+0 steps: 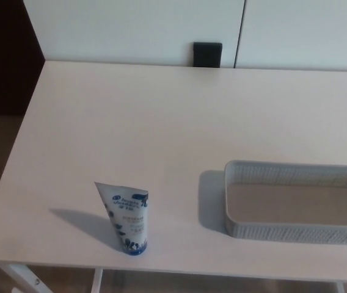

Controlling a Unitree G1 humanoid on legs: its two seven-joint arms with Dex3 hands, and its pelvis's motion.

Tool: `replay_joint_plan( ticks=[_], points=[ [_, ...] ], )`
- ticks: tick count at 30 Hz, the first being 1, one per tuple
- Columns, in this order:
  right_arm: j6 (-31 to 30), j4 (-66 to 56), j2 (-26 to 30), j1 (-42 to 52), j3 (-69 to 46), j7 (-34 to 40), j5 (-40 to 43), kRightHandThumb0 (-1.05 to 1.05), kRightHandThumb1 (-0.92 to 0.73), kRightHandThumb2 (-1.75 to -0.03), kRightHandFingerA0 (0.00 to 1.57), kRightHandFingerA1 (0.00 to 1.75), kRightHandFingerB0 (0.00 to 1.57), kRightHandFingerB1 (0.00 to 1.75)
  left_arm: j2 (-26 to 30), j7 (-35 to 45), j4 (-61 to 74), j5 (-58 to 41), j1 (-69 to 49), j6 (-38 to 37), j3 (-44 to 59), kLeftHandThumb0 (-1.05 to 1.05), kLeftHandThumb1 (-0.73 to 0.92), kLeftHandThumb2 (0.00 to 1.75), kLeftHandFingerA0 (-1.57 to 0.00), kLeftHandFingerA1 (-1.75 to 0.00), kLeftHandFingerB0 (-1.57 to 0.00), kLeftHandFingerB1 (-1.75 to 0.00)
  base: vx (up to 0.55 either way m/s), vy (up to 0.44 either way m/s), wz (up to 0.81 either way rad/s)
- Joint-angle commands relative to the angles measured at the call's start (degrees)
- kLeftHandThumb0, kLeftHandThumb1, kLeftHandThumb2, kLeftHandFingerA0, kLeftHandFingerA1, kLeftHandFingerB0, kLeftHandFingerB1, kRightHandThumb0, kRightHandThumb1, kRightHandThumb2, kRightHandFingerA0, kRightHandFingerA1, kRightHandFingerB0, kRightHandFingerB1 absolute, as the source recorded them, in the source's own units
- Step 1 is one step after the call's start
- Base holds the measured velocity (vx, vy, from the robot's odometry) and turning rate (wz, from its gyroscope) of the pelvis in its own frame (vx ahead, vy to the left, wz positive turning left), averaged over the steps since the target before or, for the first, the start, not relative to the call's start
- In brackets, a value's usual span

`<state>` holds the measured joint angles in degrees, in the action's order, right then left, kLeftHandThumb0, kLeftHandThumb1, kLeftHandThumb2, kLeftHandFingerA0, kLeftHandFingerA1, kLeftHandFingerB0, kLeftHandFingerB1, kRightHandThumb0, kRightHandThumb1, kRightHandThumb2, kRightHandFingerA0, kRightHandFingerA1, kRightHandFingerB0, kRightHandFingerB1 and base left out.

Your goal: The robot walks towards a table in front, picks a shampoo with left hand and puts it in a small grey container

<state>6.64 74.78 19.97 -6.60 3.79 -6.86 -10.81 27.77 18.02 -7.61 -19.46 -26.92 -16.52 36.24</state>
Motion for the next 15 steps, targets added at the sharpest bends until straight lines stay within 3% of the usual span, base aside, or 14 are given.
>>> replay_joint_plan(
  ticks=[1, 2, 3, 4, 5, 15],
  points=[
    [-1.0, 0.8, 1.0, 0.6, -0.7, 0.5, 0.0, -0.36, -0.72, -0.62, 0.62, 0.44, 0.50, 0.39, 13.8, 13.0, 11.5, -15.0, 14.0, 15.0, -3.0, -0.24, 0.39, 0.66, -0.03, -0.33, -0.03, -0.14, 0.00, 0.000, 0.00],
    [-0.8, 0.9, 1.1, 0.7, -0.9, 0.5, 0.2, -0.36, -0.71, -0.61, 0.63, 0.45, 0.50, 0.39, 13.6, 13.3, 11.3, -13.6, 15.5, 14.7, -4.7, -0.20, 0.46, 0.54, -0.05, -0.30, 0.00, -0.19, 0.00, 0.000, 0.00],
    [-0.7, 0.9, 1.1, 0.7, -0.9, 0.5, 0.2, -0.36, -0.70, -0.61, 0.62, 0.45, 0.50, 0.39, 13.4, 13.3, 11.0, -12.3, 16.3, 14.5, -6.1, -0.22, 0.45, 0.54, -0.08, -0.32, 0.00, -0.19, 0.00, 0.000, 0.00],
    [-0.5, 0.9, 1.1, 0.8, -0.9, 0.4, 0.1, -0.36, -0.70, -0.61, 0.62, 0.45, 0.50, 0.39, 13.2, 13.2, 10.7, -10.6, 17.3, 14.3, -7.9, -0.22, 0.45, 0.54, -0.08, -0.32, 0.00, -0.19, 0.00, 0.000, 0.00],
    [-0.5, 0.8, 1.1, 0.9, -0.9, 0.4, 0.0, -0.37, -0.70, -0.61, 0.62, 0.45, 0.50, 0.39, 12.9, 13.1, 10.7, -10.1, 17.9, 14.6, -9.0, -0.23, 0.37, 0.66, -0.04, -0.40, 0.00, -0.14, 0.00, 0.000, 0.00],
    [-0.8, 0.7, 0.9, 0.7, -0.9, 0.4, -0.1, -0.37, -0.72, -0.61, 0.62, 0.45, 0.52, 0.39, 9.5, 12.7, 8.2, -4.7, 22.1, 14.0, -17.7, -0.23, 0.34, 0.65, -0.01, -0.38, 0.00, -0.13, 0.00, 0.000, 0.00]
  ],
)
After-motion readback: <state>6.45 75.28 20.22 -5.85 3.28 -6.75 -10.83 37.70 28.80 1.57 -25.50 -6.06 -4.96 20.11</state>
